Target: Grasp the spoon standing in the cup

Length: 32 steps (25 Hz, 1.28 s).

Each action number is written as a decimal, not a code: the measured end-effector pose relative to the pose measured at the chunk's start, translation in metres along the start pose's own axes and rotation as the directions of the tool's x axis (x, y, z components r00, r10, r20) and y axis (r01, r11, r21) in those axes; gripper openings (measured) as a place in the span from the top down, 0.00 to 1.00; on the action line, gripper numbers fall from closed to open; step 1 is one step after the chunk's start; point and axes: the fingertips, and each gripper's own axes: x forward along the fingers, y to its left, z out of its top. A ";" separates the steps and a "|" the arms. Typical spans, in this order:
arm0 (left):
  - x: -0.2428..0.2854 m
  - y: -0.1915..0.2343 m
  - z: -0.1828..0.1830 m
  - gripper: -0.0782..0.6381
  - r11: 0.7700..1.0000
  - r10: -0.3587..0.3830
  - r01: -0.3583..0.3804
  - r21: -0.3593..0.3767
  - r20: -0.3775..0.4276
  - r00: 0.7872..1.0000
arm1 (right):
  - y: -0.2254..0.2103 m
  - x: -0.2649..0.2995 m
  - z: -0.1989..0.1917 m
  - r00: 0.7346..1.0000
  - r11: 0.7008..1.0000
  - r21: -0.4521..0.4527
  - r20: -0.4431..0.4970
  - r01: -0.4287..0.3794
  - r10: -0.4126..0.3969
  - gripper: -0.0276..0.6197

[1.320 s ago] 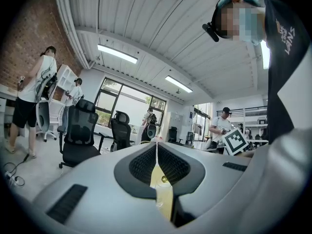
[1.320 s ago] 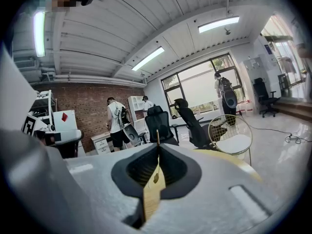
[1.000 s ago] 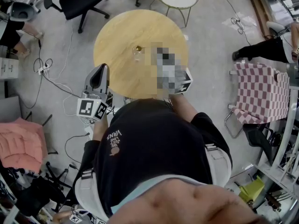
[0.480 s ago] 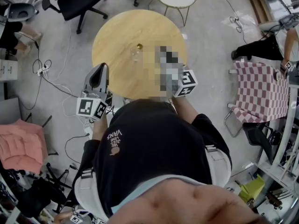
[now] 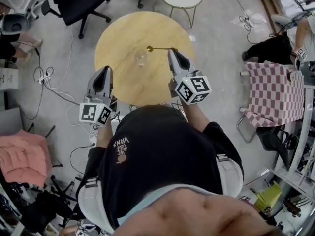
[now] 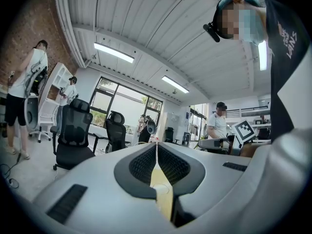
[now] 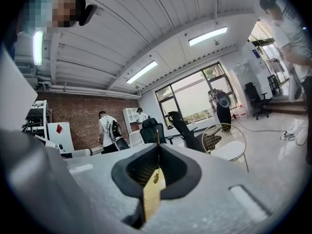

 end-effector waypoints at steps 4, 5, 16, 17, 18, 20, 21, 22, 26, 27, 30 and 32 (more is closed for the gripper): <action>0.005 -0.004 -0.001 0.87 1.000 -0.001 0.001 0.012 0.001 1.000 | -0.010 -0.009 0.001 1.000 1.000 0.004 0.005 0.016 -0.016 0.95; 0.006 -0.004 -0.001 0.87 1.000 0.000 0.000 0.008 0.003 1.000 | -0.011 -0.011 0.001 1.000 1.000 0.005 0.007 0.020 -0.020 0.95; 0.017 -0.008 0.005 0.87 1.000 -0.011 0.011 0.013 0.000 1.000 | -0.027 -0.023 0.010 0.998 0.998 0.007 0.022 0.062 -0.062 0.95; 0.018 -0.009 0.005 0.87 1.000 -0.012 0.012 0.012 0.001 1.000 | -0.029 -0.024 0.011 0.998 0.998 0.007 0.024 0.065 -0.065 0.95; 0.020 -0.010 0.005 0.87 1.000 -0.013 0.013 0.011 0.000 1.000 | -0.031 -0.026 0.011 0.997 0.998 0.008 0.025 0.068 -0.068 0.95; 0.022 -0.011 0.004 0.87 1.000 -0.016 0.016 0.012 0.000 1.000 | -0.034 -0.028 0.012 0.997 0.997 0.006 0.026 0.073 -0.074 0.95; 0.023 -0.012 0.004 0.87 1.000 -0.017 0.017 0.012 -0.001 1.000 | -0.036 -0.029 0.012 0.997 0.997 0.006 0.026 0.076 -0.076 0.95; 0.025 -0.014 0.004 0.87 1.000 -0.019 0.019 0.013 -0.001 1.000 | -0.037 -0.031 0.013 0.997 0.997 0.005 0.025 0.077 -0.078 0.95; 0.031 -0.016 0.003 0.87 1.000 -0.021 0.021 0.010 0.001 1.000 | -0.044 -0.035 0.014 0.996 0.996 0.003 0.023 0.086 -0.086 0.95; 0.032 -0.017 0.003 0.87 1.000 -0.021 0.021 0.008 0.001 1.000 | -0.046 -0.035 0.015 0.996 0.996 0.003 0.022 0.089 -0.089 0.95; 0.035 -0.018 0.002 0.87 1.000 -0.022 0.022 0.008 0.000 1.000 | -0.050 -0.038 0.015 0.995 0.995 0.001 0.020 0.095 -0.095 0.95; 0.036 -0.018 0.002 0.87 1.000 -0.020 0.020 0.008 0.001 1.000 | -0.052 -0.040 0.016 0.995 0.995 0.000 0.018 0.098 -0.098 0.95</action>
